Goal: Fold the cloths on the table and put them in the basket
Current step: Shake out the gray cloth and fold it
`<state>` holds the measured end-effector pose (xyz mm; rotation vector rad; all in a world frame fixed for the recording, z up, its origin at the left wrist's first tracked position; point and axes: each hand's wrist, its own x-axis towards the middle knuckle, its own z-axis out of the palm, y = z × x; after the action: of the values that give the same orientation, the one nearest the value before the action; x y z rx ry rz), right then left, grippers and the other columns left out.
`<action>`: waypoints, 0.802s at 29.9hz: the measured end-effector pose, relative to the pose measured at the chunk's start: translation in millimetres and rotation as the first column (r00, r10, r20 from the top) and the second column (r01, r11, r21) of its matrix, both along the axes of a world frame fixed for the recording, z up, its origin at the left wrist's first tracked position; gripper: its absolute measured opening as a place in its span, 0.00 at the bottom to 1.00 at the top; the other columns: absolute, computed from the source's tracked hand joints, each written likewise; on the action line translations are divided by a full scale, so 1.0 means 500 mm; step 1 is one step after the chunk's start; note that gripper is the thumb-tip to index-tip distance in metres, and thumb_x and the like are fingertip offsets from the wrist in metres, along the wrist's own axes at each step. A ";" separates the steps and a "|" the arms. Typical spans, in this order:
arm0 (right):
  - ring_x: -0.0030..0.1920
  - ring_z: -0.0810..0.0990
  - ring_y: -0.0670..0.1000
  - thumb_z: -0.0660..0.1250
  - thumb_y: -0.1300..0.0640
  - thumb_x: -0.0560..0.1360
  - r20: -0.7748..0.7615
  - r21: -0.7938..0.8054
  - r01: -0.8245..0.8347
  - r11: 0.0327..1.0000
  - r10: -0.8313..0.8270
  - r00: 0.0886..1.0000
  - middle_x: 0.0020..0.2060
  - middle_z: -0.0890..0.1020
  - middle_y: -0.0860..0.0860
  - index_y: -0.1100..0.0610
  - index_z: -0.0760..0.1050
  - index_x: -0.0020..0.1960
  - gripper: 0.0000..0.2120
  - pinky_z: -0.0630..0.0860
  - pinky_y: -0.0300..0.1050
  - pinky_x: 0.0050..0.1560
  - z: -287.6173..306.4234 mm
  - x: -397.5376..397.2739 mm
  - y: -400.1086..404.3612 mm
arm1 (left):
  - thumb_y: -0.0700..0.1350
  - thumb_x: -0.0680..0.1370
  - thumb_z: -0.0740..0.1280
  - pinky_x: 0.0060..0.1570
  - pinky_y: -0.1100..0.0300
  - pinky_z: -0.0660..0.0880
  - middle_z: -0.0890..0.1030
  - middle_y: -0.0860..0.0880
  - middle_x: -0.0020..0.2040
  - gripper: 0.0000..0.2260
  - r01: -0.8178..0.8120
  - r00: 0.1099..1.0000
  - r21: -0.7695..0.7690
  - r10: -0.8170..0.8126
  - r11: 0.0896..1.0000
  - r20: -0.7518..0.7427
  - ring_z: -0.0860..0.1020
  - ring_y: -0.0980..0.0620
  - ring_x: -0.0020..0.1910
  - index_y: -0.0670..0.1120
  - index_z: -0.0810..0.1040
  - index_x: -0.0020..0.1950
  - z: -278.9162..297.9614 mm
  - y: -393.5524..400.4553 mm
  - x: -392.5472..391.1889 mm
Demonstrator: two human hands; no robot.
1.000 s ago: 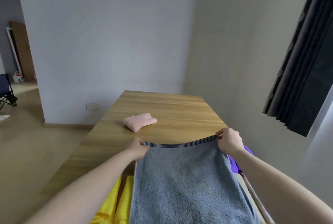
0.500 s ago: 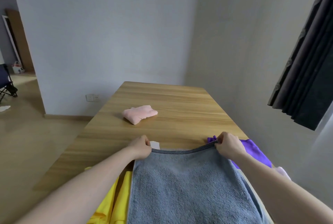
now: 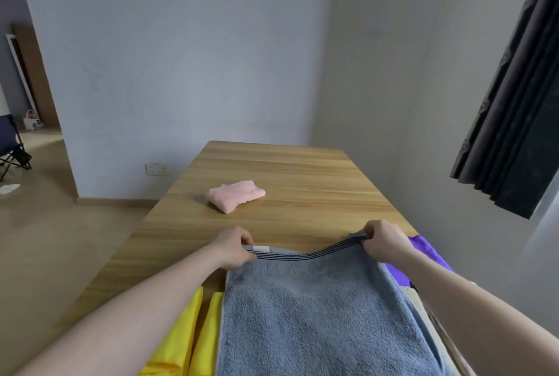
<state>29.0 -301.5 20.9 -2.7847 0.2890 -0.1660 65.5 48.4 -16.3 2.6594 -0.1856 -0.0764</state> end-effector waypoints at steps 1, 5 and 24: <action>0.44 0.78 0.55 0.64 0.59 0.71 0.015 0.012 0.011 1.000 -0.012 1.000 0.39 0.78 0.48 0.50 0.76 0.44 0.06 0.71 0.44 0.37 0.012 -0.010 0.000 | 0.53 0.70 0.78 0.43 0.62 0.71 0.82 0.54 0.47 0.09 -0.002 1.000 -0.013 0.002 1.000 0.019 0.79 0.53 0.47 0.54 0.83 0.46 0.014 0.002 -0.005; 0.45 0.79 0.57 0.64 0.61 0.71 0.082 0.102 0.045 0.994 -0.053 0.995 0.40 0.80 0.50 0.52 0.77 0.44 0.06 0.71 0.43 0.37 0.056 -0.041 0.002 | 0.57 0.69 0.78 0.38 0.61 0.73 0.83 0.56 0.41 0.10 -0.022 0.996 -0.045 0.025 0.999 0.080 0.80 0.55 0.42 0.54 0.83 0.41 0.068 0.017 -0.024; 0.39 0.77 0.50 0.65 0.52 0.79 0.518 0.466 -0.184 0.866 -0.098 0.850 0.38 0.84 0.48 0.56 0.77 0.43 0.09 0.72 0.46 0.41 0.295 -0.334 -0.007 | 0.57 0.79 0.68 0.41 0.60 0.67 0.77 0.52 0.36 0.19 0.389 0.908 -0.387 -0.279 0.836 0.311 0.72 0.57 0.36 0.40 0.82 0.44 0.420 0.079 -0.322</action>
<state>-138.0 -304.8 168.4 -2.1135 0.1011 -0.7244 -95.5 87.8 193.5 2.1448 -0.6730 0.1636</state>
